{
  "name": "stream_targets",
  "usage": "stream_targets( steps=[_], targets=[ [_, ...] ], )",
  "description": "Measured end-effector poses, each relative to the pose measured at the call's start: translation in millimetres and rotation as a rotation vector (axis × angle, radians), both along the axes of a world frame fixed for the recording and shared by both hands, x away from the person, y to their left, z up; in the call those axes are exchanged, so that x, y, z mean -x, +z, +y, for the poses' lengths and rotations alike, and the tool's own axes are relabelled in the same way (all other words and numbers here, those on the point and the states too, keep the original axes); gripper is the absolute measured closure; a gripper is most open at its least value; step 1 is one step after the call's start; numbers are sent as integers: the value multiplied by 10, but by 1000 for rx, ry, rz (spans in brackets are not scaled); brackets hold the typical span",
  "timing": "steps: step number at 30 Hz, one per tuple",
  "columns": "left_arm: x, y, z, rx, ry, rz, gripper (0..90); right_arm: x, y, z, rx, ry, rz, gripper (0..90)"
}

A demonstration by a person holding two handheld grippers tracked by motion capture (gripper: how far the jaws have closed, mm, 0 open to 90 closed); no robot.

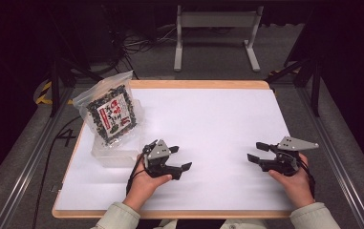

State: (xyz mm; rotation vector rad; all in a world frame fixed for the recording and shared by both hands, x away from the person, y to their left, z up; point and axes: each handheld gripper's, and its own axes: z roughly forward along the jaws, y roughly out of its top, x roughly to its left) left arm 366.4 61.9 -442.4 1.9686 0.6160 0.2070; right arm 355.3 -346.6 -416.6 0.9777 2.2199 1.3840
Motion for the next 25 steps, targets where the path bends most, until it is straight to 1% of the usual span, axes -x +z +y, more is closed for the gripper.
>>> stream_targets(
  steps=[2, 4, 7, 10, 13, 14, 15, 17, 20, 21, 24, 25],
  targets=[
    [3, -29, -30, -45, -13, -3, 229, -3, -23, 2, -4, -2, 4, 359],
    [7, -40, -42, -60, -22, -2, 230, -11, -49, 17, -6, -3, 12, 359],
    [15, -45, -56, -67, -24, -9, 230, -21, -96, 43, 3, 3, 23, 359],
    [21, -52, -71, -94, -30, -21, 229, -27, -126, 72, 17, 12, 34, 359],
    [35, -64, -98, -108, -31, -14, 229, -27, -132, 84, 16, 15, 37, 359],
    [38, -66, -105, -120, -37, -16, 229, -28, -134, 83, 18, 16, 38, 359],
    [50, -69, -115, -126, -37, -9, 229, -30, -137, 84, 18, 16, 39, 359],
    [54, -68, -130, -139, -43, -15, 228, -36, -143, 86, 20, 17, 41, 359],
    [64, -66, -141, -145, -40, -7, 225, -35, -151, 94, 24, 18, 43, 359],
    [57, -65, -140, -146, -43, -12, 225, -33, -151, 95, 24, 18, 43, 359],
    [49, -69, -134, -151, -33, -9, 222, -35, -152, 93, 23, 18, 42, 359],
    [51, -71, -133, -153, -28, -2, 221, -38, -154, 92, 23, 17, 44, 359]
  ],
)
